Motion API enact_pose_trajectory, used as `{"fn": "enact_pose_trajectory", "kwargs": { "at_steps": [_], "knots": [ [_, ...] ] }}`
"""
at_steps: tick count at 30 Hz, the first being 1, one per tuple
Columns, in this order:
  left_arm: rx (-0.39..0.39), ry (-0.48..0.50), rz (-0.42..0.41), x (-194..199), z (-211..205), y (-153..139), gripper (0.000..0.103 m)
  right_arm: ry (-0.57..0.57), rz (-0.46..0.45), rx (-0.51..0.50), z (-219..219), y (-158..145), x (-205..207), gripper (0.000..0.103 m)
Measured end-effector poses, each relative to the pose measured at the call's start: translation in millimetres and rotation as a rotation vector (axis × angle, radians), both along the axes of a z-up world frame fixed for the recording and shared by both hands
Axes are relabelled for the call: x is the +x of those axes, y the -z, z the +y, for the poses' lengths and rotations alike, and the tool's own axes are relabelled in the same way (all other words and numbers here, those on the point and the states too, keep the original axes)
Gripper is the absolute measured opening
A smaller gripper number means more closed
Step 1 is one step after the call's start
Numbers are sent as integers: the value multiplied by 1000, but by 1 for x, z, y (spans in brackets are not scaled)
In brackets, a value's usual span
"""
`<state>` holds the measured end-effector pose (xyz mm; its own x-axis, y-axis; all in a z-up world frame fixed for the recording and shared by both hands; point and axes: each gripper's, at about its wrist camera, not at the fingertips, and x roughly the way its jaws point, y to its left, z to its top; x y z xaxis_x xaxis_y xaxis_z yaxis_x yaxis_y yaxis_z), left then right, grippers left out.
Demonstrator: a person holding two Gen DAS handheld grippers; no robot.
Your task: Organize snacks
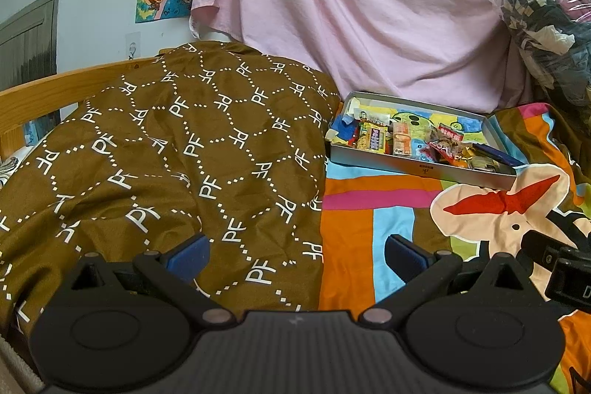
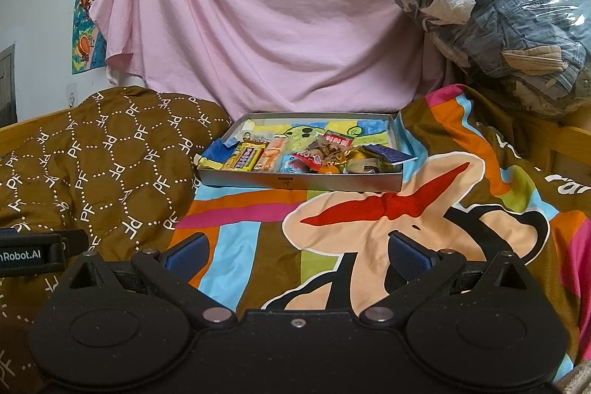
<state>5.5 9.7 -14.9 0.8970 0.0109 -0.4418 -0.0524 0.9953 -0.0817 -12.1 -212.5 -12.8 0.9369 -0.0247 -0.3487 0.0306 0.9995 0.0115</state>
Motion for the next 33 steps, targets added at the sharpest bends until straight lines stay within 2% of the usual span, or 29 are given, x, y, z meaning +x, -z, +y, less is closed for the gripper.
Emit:
{"fn": "enact_pose_trajectory", "kwargs": {
  "at_steps": [14, 17, 19, 27, 33],
  "knots": [
    [0, 0, -1, 0, 0, 0, 103, -6, 4, -4, 2, 3, 0, 102],
    [4, -5, 25, 2, 0, -1, 103, -6, 4, -4, 2, 3, 0, 102],
    [15, -14, 44, 3, -1, -3, 103, -6, 5, -4, 2, 3, 0, 102],
    [74, 32, 15, -2, -10, -6, 103, -8, 6, -5, 3, 4, 0, 102],
    [75, 35, 14, -2, -10, -6, 103, -9, 7, -6, 3, 3, 0, 102]
  ]
}}
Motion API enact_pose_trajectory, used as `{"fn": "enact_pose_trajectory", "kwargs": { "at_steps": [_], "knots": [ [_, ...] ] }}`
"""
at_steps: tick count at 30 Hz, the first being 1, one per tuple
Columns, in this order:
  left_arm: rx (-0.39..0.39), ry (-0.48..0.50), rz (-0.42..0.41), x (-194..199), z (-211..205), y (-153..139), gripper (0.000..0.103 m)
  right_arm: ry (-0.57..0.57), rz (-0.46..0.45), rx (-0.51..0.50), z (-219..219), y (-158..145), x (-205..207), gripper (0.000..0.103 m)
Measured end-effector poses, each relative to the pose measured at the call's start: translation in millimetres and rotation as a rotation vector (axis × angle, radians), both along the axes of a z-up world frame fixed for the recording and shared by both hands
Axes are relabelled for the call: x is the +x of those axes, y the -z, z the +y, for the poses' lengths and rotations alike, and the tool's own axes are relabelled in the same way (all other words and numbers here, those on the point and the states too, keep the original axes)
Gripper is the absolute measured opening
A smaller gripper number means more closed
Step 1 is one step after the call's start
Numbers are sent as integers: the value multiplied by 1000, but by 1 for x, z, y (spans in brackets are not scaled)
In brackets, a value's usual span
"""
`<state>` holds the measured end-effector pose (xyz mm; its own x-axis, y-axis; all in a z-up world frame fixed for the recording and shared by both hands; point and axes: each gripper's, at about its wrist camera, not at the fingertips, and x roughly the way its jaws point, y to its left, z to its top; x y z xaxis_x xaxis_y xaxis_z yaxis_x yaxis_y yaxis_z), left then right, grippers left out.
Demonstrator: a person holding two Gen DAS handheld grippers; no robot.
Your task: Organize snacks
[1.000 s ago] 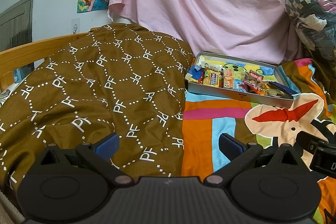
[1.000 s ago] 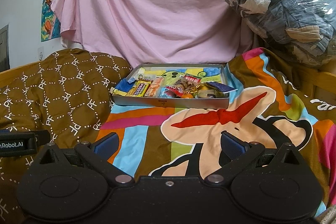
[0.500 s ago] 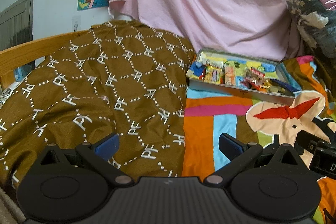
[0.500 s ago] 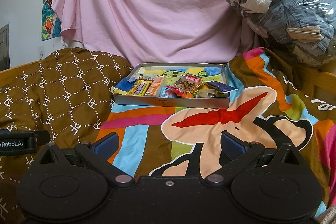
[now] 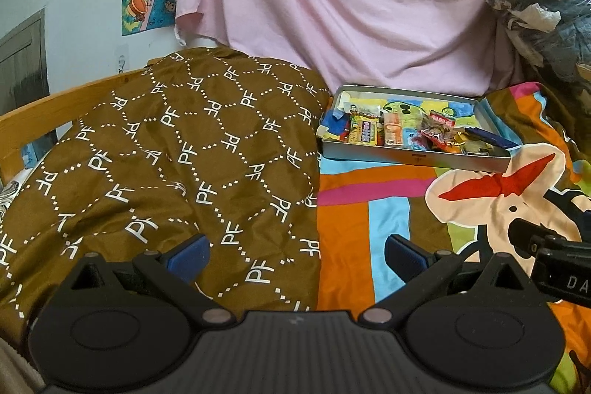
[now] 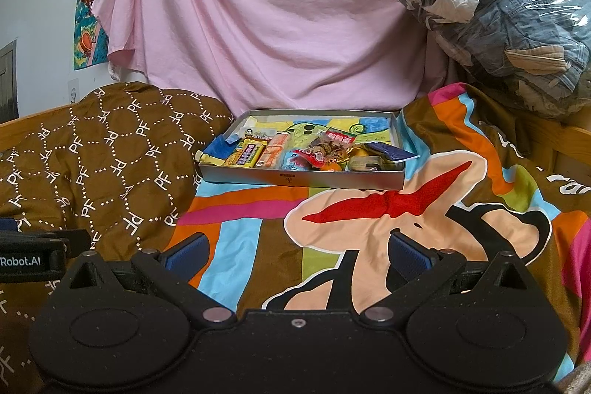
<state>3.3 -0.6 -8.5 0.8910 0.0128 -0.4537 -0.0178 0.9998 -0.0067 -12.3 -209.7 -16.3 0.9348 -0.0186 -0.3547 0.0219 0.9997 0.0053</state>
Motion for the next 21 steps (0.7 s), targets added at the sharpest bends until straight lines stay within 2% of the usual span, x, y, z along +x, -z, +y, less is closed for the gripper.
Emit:
{"fn": "enact_pose_trajectory", "kwargs": {
  "at_steps": [21],
  "knots": [
    [0, -9, 11, 1, 1, 1, 103, -2, 4, -2, 1, 1, 0, 102]
  ]
}}
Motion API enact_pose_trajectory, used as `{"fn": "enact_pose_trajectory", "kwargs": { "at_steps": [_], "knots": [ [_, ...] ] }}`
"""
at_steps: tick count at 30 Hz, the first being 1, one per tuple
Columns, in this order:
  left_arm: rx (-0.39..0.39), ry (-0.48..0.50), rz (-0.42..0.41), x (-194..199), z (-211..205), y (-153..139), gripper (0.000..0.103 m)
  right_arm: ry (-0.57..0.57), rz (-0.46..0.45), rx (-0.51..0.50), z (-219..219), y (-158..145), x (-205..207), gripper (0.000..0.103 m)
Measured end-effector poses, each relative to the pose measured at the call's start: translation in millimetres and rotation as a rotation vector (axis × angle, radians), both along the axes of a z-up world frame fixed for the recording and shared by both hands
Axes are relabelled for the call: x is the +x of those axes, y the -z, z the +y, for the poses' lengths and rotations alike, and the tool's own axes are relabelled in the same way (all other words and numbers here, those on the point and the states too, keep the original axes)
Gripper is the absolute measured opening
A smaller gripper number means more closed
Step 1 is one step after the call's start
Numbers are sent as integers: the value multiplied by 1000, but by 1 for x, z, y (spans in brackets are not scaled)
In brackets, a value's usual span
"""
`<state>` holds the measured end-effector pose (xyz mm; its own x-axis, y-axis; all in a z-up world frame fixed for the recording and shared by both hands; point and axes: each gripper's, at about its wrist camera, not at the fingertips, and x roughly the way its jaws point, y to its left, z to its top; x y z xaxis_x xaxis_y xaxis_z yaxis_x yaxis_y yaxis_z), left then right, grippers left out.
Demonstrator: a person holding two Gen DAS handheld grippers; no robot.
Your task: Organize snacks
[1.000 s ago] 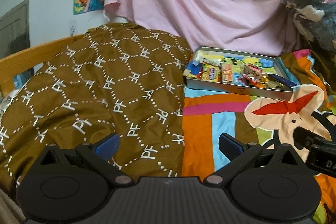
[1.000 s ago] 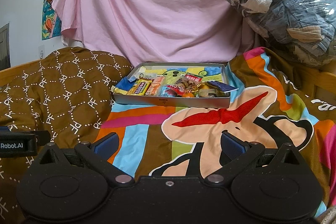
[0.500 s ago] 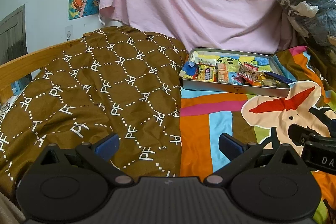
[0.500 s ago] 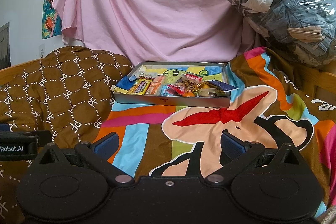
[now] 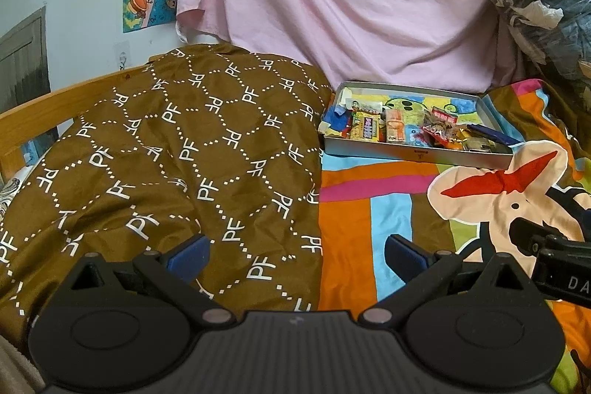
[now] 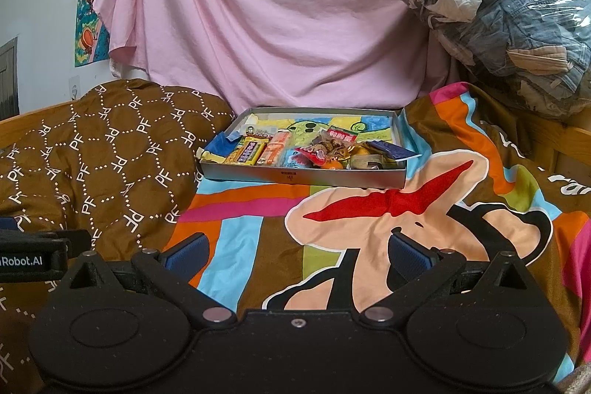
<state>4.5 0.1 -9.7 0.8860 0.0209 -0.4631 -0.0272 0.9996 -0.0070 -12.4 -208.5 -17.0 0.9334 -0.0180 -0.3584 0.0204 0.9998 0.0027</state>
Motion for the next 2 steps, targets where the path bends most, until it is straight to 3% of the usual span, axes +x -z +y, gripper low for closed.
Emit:
{"fn": "enact_pose_trajectory", "kwargs": {
  "at_steps": [2],
  "knots": [
    [-5, -7, -1, 0, 1, 0, 103, 0, -1, 0, 0, -1, 1, 102]
  ]
}}
